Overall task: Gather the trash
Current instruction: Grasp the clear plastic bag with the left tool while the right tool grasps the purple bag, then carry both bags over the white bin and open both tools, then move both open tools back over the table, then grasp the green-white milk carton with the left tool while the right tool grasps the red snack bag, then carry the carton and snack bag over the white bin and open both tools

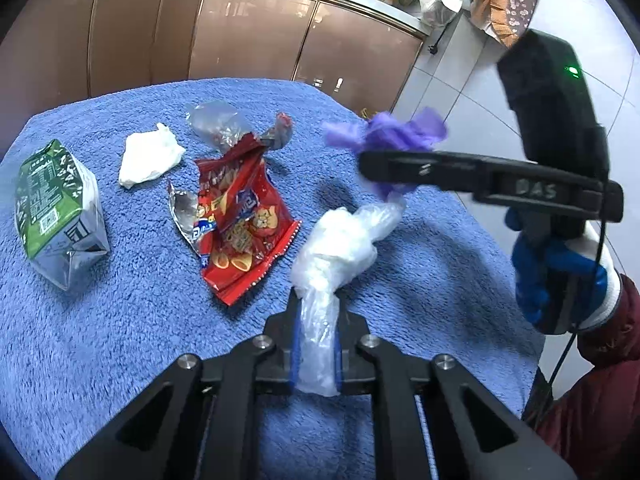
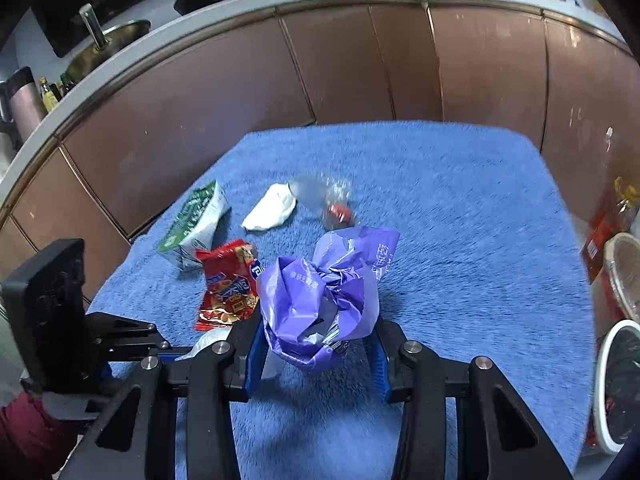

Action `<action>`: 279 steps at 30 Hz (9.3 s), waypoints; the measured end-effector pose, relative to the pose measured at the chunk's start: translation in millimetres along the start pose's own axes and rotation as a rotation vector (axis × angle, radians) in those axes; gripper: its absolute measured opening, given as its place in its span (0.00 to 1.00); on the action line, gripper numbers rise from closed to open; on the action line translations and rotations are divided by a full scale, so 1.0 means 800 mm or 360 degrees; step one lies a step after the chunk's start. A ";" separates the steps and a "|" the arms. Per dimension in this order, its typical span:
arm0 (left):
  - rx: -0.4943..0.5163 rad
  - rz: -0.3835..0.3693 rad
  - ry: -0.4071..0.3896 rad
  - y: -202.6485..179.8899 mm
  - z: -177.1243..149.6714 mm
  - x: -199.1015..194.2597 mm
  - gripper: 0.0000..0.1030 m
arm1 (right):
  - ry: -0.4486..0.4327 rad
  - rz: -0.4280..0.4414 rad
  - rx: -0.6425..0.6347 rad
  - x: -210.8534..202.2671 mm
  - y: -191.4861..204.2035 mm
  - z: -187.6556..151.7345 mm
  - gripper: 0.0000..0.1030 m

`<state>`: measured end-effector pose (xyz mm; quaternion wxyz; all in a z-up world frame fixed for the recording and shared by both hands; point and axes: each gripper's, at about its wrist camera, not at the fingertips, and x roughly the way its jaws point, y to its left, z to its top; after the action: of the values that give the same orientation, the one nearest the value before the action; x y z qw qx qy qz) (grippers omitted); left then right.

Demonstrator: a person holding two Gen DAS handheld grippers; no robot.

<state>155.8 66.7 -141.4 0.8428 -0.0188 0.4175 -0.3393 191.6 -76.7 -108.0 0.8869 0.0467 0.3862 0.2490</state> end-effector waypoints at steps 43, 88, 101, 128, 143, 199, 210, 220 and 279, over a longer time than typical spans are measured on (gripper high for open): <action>0.0334 0.0067 -0.0195 -0.253 0.185 0.027 0.09 | -0.0652 -0.0585 0.0531 -0.275 -0.200 -0.092 0.39; 0.0375 -0.0238 0.0258 -0.414 0.288 0.337 0.42 | -0.0347 -0.1007 0.0993 -0.229 -0.390 -0.165 0.60; 0.0292 -0.0196 0.0006 -0.366 0.269 0.183 0.48 | -0.0437 -0.1006 0.0691 -0.262 -0.269 -0.122 0.67; 0.0066 0.0004 -0.0321 -0.250 0.186 -0.014 0.49 | -0.0495 -0.0803 0.0152 -0.259 -0.077 -0.086 0.74; -0.0126 0.0190 -0.0460 -0.157 0.136 -0.094 0.49 | -0.0544 -0.0631 -0.0001 -0.263 -0.019 -0.056 0.74; -0.1246 0.0160 -0.0341 0.225 0.044 -0.024 0.37 | 0.0259 0.0314 -0.0158 0.113 0.052 0.021 0.58; -0.1154 0.0169 -0.0407 0.194 0.046 -0.043 0.30 | 0.0196 0.0366 -0.0177 0.090 0.064 0.012 0.28; -0.0978 0.0146 -0.0476 0.136 0.063 -0.086 0.30 | 0.0005 0.0263 -0.0189 0.003 0.055 0.003 0.28; 0.0055 -0.0380 0.0582 -0.431 0.264 0.497 0.31 | -0.0217 -0.1072 0.0891 -0.194 -0.474 -0.190 0.40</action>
<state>282.6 -485.1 -170.2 0.7070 0.0082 0.5523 -0.4416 148.1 -497.7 -215.8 0.8951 0.1730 0.3732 -0.1718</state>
